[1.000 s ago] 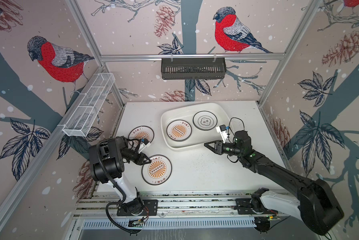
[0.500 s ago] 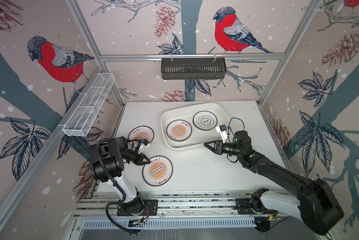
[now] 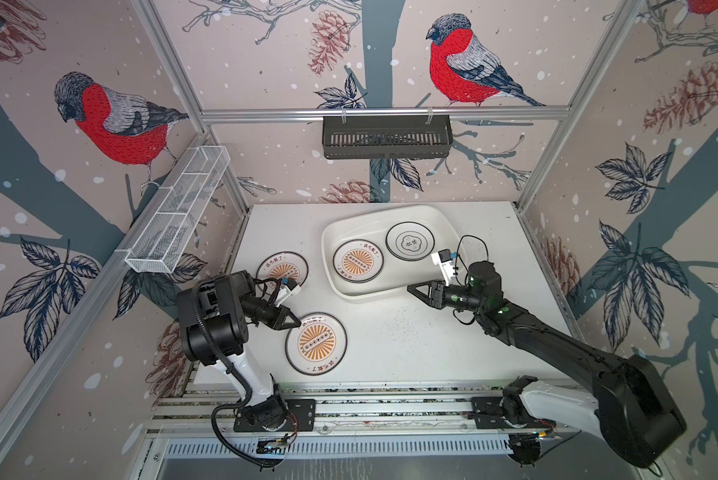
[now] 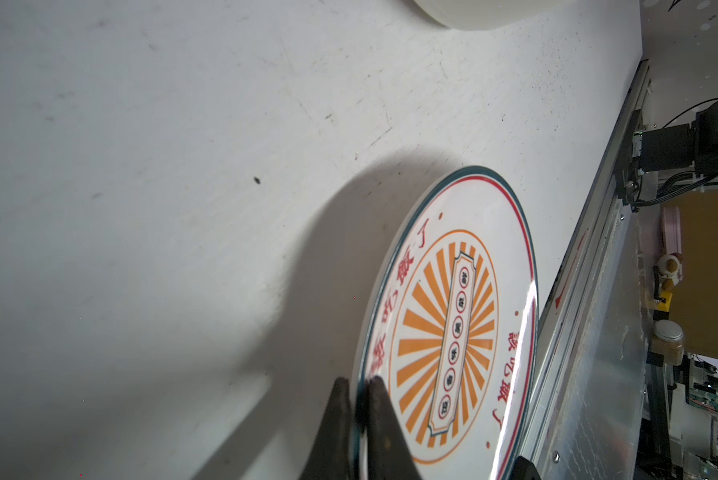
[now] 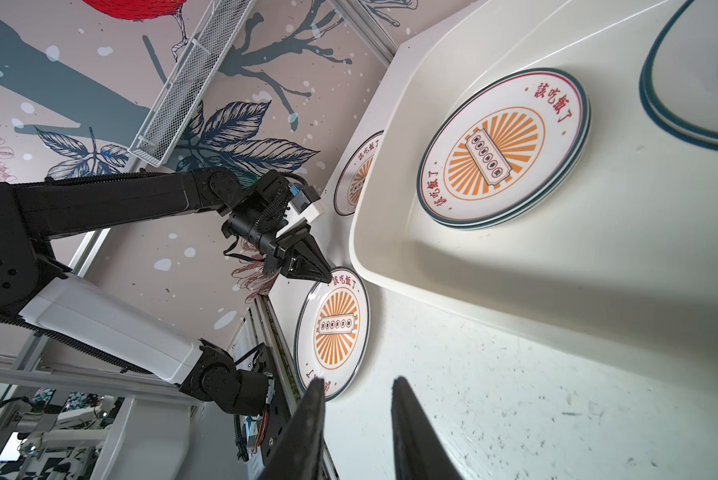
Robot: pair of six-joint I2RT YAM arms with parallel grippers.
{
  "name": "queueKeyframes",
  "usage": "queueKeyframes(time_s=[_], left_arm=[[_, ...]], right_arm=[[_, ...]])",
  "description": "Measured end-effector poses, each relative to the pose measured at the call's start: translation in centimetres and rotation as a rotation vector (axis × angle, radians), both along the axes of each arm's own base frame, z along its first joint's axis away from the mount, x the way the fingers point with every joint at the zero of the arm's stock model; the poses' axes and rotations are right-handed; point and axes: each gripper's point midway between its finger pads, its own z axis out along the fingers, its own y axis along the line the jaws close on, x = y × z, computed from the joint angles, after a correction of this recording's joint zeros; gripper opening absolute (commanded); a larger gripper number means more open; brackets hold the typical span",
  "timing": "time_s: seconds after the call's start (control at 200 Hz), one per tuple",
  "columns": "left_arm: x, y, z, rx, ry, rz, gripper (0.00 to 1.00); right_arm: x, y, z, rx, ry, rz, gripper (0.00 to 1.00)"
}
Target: Place the plates into the plastic bin on the countertop
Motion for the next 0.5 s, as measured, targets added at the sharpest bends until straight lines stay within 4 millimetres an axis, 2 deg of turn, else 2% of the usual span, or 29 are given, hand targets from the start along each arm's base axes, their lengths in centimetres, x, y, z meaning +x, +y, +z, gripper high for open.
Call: queueKeyframes(time_s=[0.5], left_arm=[[1.4,0.0,1.9,-0.025,-0.04,0.011,0.0]], right_arm=[[0.3,0.2,0.0,0.008,0.017,-0.003,0.3]])
